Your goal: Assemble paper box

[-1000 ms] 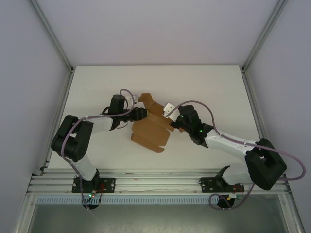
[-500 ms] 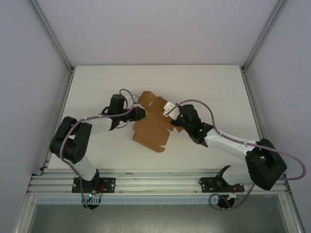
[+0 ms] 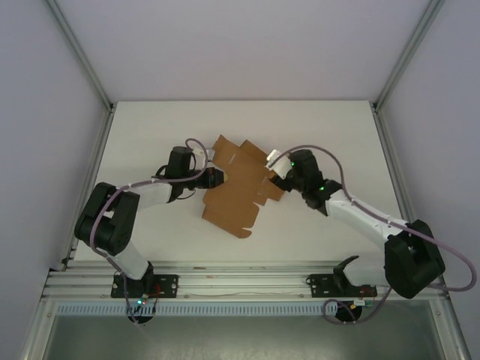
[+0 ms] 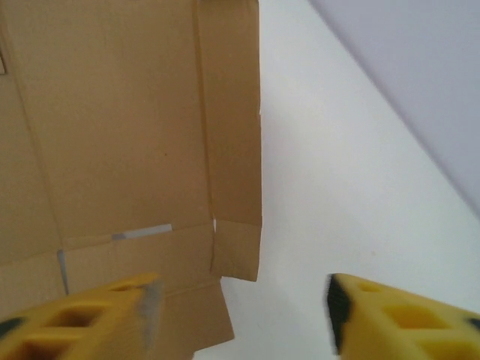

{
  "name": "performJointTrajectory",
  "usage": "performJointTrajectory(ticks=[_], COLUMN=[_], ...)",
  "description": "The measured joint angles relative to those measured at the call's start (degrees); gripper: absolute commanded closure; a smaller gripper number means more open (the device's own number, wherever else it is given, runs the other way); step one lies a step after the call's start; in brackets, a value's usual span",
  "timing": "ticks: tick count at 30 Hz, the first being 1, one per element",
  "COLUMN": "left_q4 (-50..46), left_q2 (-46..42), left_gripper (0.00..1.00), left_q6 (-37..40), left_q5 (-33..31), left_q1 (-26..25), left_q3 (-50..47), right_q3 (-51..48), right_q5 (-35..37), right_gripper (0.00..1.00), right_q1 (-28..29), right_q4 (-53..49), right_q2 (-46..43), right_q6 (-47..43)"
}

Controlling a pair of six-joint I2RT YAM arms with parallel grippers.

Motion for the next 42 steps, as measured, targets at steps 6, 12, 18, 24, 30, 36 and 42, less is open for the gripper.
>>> performJointTrajectory(ticks=[6, 12, 18, 24, 30, 36, 42], left_q4=[0.6, 1.3, 1.3, 1.2, 1.3, -0.8, -7.4], left_q2=[-4.4, -6.7, -8.3, -8.6, -8.6, -8.5, -10.3], left_gripper=[1.00, 1.00, 1.00, 1.00, 0.98, 0.00, 0.00], left_q6=[3.8, 5.1, 6.7, 7.2, 7.1, 6.9, 6.3], left_q5=[3.8, 5.4, 6.1, 6.3, 6.2, 2.4, -8.6], left_q1=[0.0, -0.2, -0.3, -0.3, -0.3, -0.3, -0.3], left_q3=[-2.5, -3.2, -3.7, -4.0, -4.1, -3.8, -3.8], right_q3=[9.4, 16.2, 17.2, 19.8, 20.1, 17.6, 6.4], right_q5=[-16.9, -27.2, -29.5, -30.6, -30.8, -19.4, 2.9], right_gripper=[0.33, 0.36, 0.42, 0.84, 1.00, 1.00, 1.00], right_q1=[-10.1, -10.6, -10.6, -10.6, -10.6, -7.2, 3.3], right_q4=[-8.9, -17.4, -20.1, -22.2, -23.0, -20.2, -6.5], right_q2=[3.1, 11.5, 16.3, 18.3, 18.3, 16.7, 11.5], right_q6=[1.6, 0.9, 0.8, -0.2, -1.6, -3.4, -11.7])
